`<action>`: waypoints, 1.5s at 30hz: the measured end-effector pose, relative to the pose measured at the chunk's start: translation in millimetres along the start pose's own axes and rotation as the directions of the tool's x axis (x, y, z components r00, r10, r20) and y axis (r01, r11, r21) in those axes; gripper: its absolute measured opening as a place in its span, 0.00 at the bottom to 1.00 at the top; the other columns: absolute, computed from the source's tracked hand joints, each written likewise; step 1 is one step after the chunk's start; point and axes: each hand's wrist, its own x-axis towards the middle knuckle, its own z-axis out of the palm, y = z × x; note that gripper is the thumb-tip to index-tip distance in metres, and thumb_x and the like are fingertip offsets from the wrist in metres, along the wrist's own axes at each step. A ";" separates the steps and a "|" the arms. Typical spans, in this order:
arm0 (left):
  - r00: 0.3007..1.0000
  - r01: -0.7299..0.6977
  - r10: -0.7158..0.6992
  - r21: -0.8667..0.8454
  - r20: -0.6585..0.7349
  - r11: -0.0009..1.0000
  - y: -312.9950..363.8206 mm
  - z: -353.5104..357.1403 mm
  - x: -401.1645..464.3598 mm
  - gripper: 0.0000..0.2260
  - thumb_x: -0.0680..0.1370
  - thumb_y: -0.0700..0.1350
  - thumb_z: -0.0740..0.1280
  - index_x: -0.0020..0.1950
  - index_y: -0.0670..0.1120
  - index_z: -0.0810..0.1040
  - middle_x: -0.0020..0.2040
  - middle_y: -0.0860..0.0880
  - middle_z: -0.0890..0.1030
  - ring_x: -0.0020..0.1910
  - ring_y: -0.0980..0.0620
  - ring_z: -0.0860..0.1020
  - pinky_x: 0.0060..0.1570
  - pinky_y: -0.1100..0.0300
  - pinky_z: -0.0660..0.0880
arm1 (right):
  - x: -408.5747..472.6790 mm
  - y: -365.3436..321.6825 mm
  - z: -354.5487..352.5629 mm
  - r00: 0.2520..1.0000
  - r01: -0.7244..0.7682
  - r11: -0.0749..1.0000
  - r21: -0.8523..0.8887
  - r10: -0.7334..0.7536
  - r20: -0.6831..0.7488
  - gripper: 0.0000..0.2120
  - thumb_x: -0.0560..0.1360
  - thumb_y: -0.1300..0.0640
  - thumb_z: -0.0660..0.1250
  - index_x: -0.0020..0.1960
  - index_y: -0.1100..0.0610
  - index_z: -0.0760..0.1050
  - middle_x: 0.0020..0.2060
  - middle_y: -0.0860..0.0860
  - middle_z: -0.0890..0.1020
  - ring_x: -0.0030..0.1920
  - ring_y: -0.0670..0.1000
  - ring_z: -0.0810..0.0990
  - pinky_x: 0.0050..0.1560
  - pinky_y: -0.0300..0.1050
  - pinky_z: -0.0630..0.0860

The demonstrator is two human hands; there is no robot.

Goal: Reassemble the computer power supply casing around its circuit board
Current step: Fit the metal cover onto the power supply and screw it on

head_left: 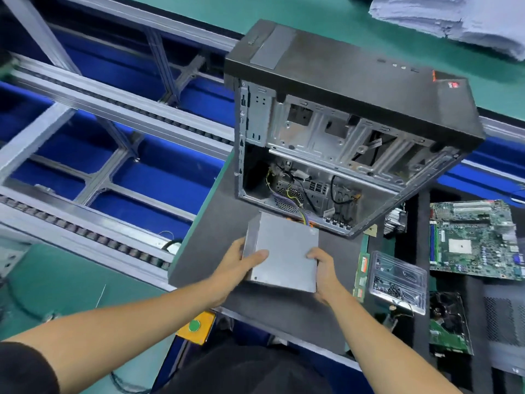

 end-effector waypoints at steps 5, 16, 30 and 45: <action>0.966 -0.111 0.139 0.137 -0.217 0.984 21.8 -7.3 -22.2 0.34 0.61 0.67 0.78 0.63 0.62 0.70 0.56 0.64 0.81 0.52 0.67 0.80 0.48 0.69 0.78 | -0.8 1.2 30.0 0.994 0.098 0.995 -0.010 -0.099 -0.047 0.32 0.62 0.52 0.64 0.66 0.53 0.75 0.59 0.59 0.82 0.55 0.61 0.82 0.53 0.61 0.81; 0.978 -0.206 0.207 0.036 -0.013 0.978 33.9 -0.3 -31.0 0.27 0.76 0.56 0.75 0.71 0.64 0.69 0.61 0.62 0.81 0.59 0.61 0.80 0.53 0.66 0.77 | -24.2 -13.9 80.5 0.748 0.609 0.626 -0.487 -0.657 0.093 0.35 0.63 0.53 0.64 0.69 0.34 0.66 0.63 0.46 0.68 0.67 0.53 0.68 0.70 0.64 0.65; 0.951 -0.129 0.118 0.021 0.285 0.991 33.8 -28.0 -18.5 0.24 0.86 0.45 0.59 0.80 0.59 0.57 0.69 0.46 0.77 0.67 0.51 0.77 0.64 0.52 0.77 | -26.1 -25.2 73.7 0.858 0.500 0.797 -0.339 -0.510 0.066 0.26 0.60 0.63 0.64 0.56 0.48 0.70 0.55 0.56 0.76 0.53 0.51 0.77 0.46 0.49 0.78; 0.850 -0.350 0.201 0.236 0.487 0.907 30.4 -18.0 -38.0 0.39 0.85 0.49 0.63 0.81 0.59 0.33 0.82 0.63 0.50 0.80 0.61 0.52 0.80 0.53 0.54 | -25.3 -17.5 82.5 0.791 0.593 0.775 -0.217 -0.612 -0.026 0.35 0.59 0.65 0.63 0.66 0.54 0.70 0.60 0.55 0.74 0.55 0.47 0.76 0.51 0.40 0.74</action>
